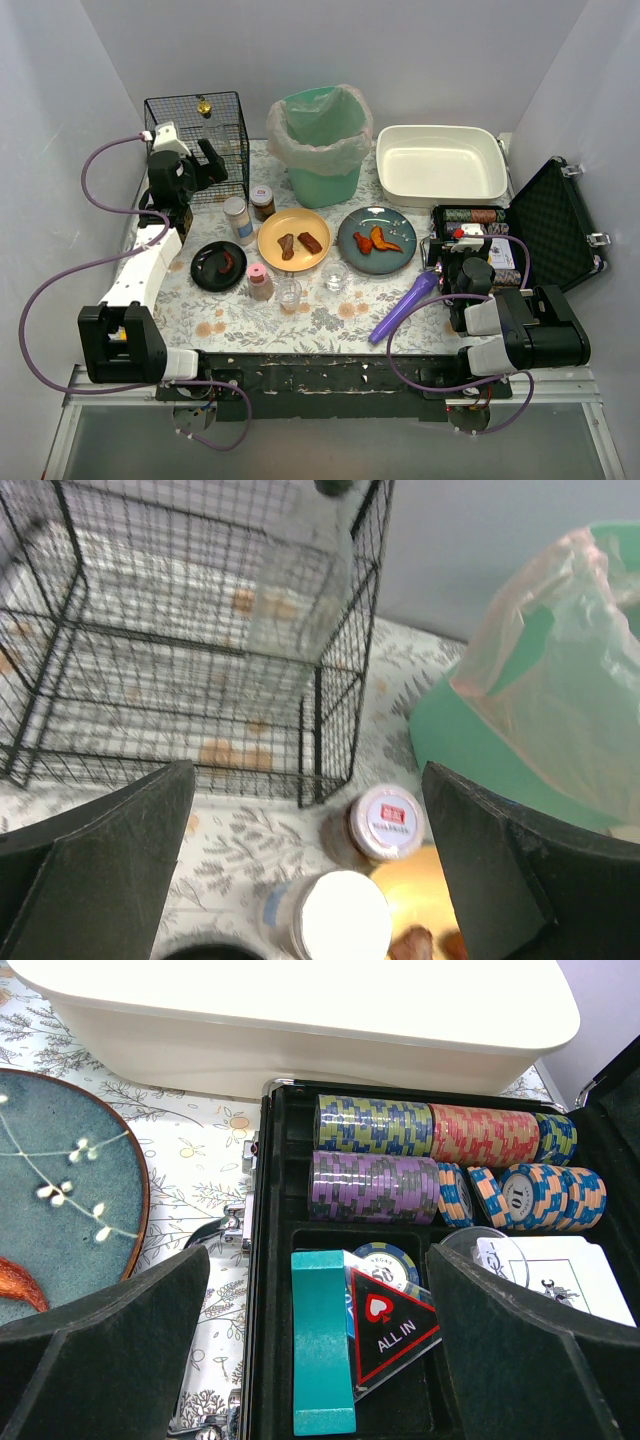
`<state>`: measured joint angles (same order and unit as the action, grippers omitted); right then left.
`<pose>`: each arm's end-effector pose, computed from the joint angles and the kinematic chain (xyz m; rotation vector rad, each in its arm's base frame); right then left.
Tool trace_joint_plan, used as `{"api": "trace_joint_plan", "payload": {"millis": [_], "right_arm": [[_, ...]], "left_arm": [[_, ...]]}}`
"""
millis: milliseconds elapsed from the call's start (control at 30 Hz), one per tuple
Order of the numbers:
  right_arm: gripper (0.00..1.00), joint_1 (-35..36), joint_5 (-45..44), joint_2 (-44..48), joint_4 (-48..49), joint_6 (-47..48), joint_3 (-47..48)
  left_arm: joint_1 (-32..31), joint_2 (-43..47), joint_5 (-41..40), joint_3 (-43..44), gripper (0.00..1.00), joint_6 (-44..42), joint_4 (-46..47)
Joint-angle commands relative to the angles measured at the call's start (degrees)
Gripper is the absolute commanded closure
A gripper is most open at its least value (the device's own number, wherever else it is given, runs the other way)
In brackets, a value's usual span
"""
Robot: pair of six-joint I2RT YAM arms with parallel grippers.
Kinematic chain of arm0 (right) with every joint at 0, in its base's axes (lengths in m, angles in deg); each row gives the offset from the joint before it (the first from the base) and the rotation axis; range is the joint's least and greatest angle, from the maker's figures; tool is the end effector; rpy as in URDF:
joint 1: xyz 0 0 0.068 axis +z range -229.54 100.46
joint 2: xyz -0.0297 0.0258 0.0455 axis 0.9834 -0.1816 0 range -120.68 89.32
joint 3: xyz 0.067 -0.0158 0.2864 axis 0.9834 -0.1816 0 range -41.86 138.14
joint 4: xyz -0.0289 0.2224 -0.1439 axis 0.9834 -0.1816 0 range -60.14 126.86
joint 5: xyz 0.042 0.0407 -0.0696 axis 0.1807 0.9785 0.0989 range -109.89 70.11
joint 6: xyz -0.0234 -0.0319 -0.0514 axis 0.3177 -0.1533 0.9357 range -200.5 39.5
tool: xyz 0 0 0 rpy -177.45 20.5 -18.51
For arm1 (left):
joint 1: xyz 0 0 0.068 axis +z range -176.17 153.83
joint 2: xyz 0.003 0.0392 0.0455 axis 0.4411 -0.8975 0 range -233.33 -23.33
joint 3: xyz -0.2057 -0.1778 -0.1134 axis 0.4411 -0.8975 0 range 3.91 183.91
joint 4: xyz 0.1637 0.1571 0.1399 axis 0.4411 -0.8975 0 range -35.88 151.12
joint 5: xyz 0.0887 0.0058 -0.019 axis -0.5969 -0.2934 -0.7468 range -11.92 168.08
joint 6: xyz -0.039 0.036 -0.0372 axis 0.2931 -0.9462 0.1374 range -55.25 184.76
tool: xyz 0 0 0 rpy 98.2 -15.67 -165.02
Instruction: Clear the kitchen counter
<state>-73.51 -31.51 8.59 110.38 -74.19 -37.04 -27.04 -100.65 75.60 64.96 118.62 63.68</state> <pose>0.2163 0.0126 0.1628 -0.0167 1.6142 -0.1672 0.3354 -0.0030 0.3509 -0.8564 1.6470 -0.6345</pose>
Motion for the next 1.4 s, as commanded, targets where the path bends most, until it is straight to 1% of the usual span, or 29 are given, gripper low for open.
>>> {"api": "trace_joint_plan", "payload": {"millis": [0, 200, 400, 433, 533, 733, 833, 1133, 1233, 1367], "right_arm": [[0.02, 0.2, -0.5, -0.2, 3.7, 0.8, -0.1], [0.02, 0.2, -0.5, -0.2, 3.7, 0.7, -0.1], [0.02, 0.2, -0.6, -0.2, 3.7, 0.8, -0.1], [0.02, 0.2, -0.5, -0.2, 3.7, 0.8, -0.1], [0.02, 0.2, -0.6, -0.2, 3.7, 0.8, -0.1], [0.02, 0.2, -0.6, -0.2, 3.7, 0.8, -0.1], [0.02, 0.2, -0.6, -0.2, 3.7, 0.8, -0.1], [0.02, 0.2, -0.5, -0.2, 3.7, 0.8, -0.1], [0.02, 0.2, -0.5, -0.2, 3.7, 0.7, -0.1], [0.02, 0.2, -0.6, -0.3, 3.7, 0.8, -0.1]], "left_arm": [[-0.2, 2.7, 6.1, -1.3, 0.02, 2.8, -6.4], [-1.8, 0.1, 8.0, -0.3, 0.02, 4.5, -9.8], [-6.2, -2.0, 3.3, -0.5, 0.02, 3.6, -12.1], [-7.2, -2.3, 0.5, -0.5, 0.02, 3.4, -12.7], [-9.2, -3.1, -3.7, -0.2, 0.02, 1.9, -14.3], [-10.0, -4.9, -11.0, 1.5, 0.02, 0.5, -19.1], [-9.9, -5.4, -13.0, 1.6, 0.02, 0.2, -20.1], [-10.6, -6.2, -10.8, 1.1, 0.02, 1.2, -19.9], [-10.8, -6.1, -10.1, 0.9, 0.07, 1.0, -19.9], [-11.3, -6.4, -9.3, 0.2, 0.1, 1.0, -19.9]]}}
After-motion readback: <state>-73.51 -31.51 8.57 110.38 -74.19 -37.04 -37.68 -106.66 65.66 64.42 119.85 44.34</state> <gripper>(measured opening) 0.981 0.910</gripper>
